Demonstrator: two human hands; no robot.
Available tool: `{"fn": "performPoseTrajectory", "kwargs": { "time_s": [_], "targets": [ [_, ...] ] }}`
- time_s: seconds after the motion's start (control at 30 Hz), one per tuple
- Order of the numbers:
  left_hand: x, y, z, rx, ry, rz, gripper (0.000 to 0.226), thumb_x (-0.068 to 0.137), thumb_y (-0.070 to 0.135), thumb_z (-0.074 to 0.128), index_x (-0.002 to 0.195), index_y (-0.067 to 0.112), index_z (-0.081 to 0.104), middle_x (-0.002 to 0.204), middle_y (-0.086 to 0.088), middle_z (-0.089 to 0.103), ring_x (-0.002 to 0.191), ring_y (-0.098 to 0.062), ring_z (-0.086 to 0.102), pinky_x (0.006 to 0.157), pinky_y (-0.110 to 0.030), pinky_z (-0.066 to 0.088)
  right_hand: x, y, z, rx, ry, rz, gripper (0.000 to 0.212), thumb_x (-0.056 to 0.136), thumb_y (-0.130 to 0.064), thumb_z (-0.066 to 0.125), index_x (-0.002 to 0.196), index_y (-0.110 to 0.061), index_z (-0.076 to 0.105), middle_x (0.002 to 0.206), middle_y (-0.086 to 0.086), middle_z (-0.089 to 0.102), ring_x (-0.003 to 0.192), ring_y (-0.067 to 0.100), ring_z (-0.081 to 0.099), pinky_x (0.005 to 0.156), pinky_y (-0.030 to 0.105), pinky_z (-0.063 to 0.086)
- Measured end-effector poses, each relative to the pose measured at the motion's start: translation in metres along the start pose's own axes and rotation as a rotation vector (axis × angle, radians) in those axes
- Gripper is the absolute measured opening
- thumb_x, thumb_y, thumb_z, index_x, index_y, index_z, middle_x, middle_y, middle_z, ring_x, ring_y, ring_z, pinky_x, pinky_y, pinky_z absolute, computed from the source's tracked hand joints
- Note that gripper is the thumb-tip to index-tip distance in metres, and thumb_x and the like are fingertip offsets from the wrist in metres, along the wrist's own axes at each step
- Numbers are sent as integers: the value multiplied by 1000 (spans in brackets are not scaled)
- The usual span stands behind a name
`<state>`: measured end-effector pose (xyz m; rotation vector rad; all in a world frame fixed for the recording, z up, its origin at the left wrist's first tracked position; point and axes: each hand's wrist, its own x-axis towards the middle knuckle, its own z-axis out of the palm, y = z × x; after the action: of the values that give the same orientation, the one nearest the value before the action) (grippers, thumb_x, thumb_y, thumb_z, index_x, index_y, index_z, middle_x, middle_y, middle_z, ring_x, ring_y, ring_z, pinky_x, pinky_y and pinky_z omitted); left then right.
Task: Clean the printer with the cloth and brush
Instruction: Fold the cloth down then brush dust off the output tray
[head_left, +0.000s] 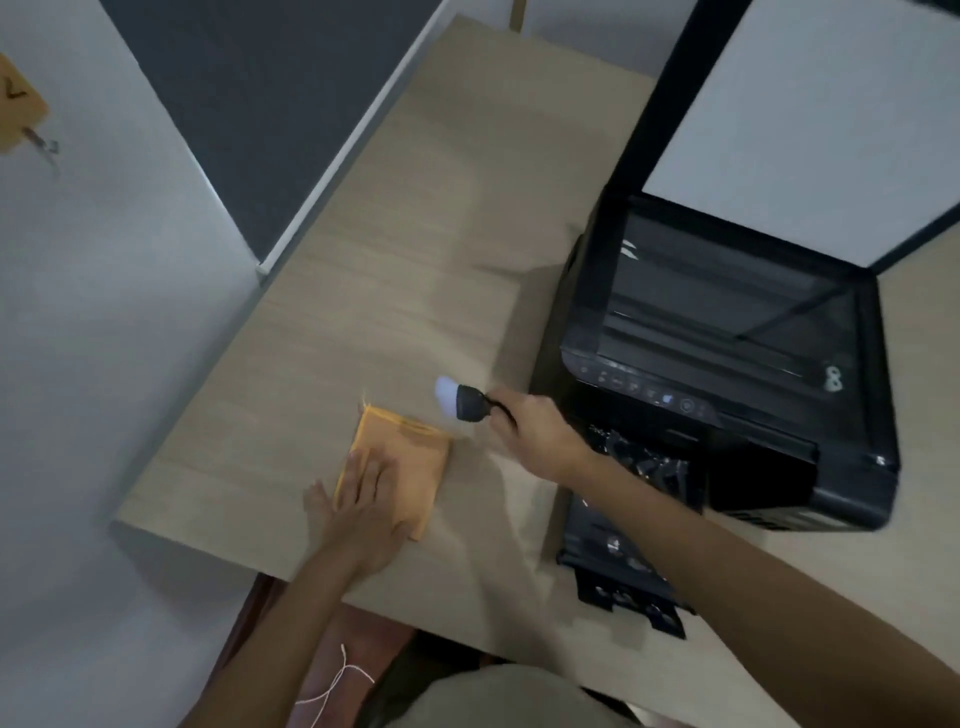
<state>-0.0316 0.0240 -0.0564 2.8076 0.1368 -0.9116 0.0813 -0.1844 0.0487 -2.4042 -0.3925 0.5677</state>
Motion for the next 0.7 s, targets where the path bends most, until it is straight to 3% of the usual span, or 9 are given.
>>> {"fn": "performPoseTrajectory", "kwargs": {
  "time_s": [0.07, 0.13, 0.2, 0.27, 0.33, 0.43, 0.5, 0.57, 0.7],
  "targets": [
    [-9, 24, -11, -62, 140, -18, 70, 88, 35, 53, 148, 9, 27, 161, -18, 10, 148, -37, 6, 110, -69, 8, -56, 18, -36, 22, 58, 33, 15, 94, -17, 46, 97, -16, 60, 74, -4, 58, 64, 6, 54, 56, 20, 39],
    [-22, 56, -12, -230, 403, 106, 54, 82, 35, 49, 128, 8, 55, 144, -18, 46, 132, -37, 42, 104, -61, 31, -117, 46, -67, -4, 132, 130, 11, 93, -24, 53, 94, -21, 63, 72, -5, 62, 63, 4, 56, 55, 15, 39],
    [-33, 97, -3, -537, 345, 270, 51, 87, 40, 34, 113, 8, 65, 123, -10, 62, 112, -28, 57, 95, -48, 46, -173, 76, -86, -87, 156, 255, 9, 89, -29, 61, 84, -21, 63, 68, -3, 64, 61, 9, 59, 55, 19, 40],
    [-33, 132, 7, -774, -27, 244, 50, 94, 46, 33, 102, 10, 67, 108, -5, 68, 102, -24, 63, 94, -43, 49, -212, 101, -85, -188, 101, 367, 14, 85, -28, 66, 76, -18, 62, 66, 0, 63, 62, 14, 58, 55, 24, 41],
    [-25, 152, 19, -925, -203, 146, 40, 92, 53, 38, 84, 24, 65, 92, 1, 69, 91, -24, 67, 86, -40, 50, -232, 116, -68, -270, 44, 431, 18, 85, -29, 62, 73, -15, 58, 69, 3, 64, 65, 20, 59, 56, 30, 40],
    [-21, 165, 30, -999, -207, 122, 43, 98, 34, 49, 61, 15, 62, 52, 16, 56, 57, -8, 49, 62, -29, 36, -219, 116, -24, -390, 11, 480, 18, 91, -28, 50, 79, -16, 57, 82, 9, 66, 75, 27, 61, 53, 28, 37],
    [-25, 175, 27, -1041, -184, 131, 36, 97, 18, 53, 67, 1, 60, 41, 16, 50, 50, 0, 43, 55, -26, 33, -193, 99, 5, -379, -29, 451, 20, 94, -24, 45, 97, -12, 61, 98, 13, 68, 91, 29, 63, 68, 32, 45],
    [-27, 177, 27, -1117, -207, 153, 36, 97, 9, 53, 64, 8, 67, 45, 15, 55, 49, 2, 47, 53, -22, 36, -173, 75, 23, -220, -12, 388, 23, 95, -26, 46, 101, -8, 59, 101, 16, 66, 96, 31, 60, 74, 34, 44],
    [-22, 175, 35, -1143, -225, 140, 31, 96, 7, 53, 71, 13, 70, 67, 1, 66, 67, -13, 56, 64, -26, 43, -192, 87, 8, -64, 44, 465, 25, 88, -31, 52, 78, -10, 61, 86, 15, 70, 85, 32, 62, 61, 30, 39]
  ]
}}
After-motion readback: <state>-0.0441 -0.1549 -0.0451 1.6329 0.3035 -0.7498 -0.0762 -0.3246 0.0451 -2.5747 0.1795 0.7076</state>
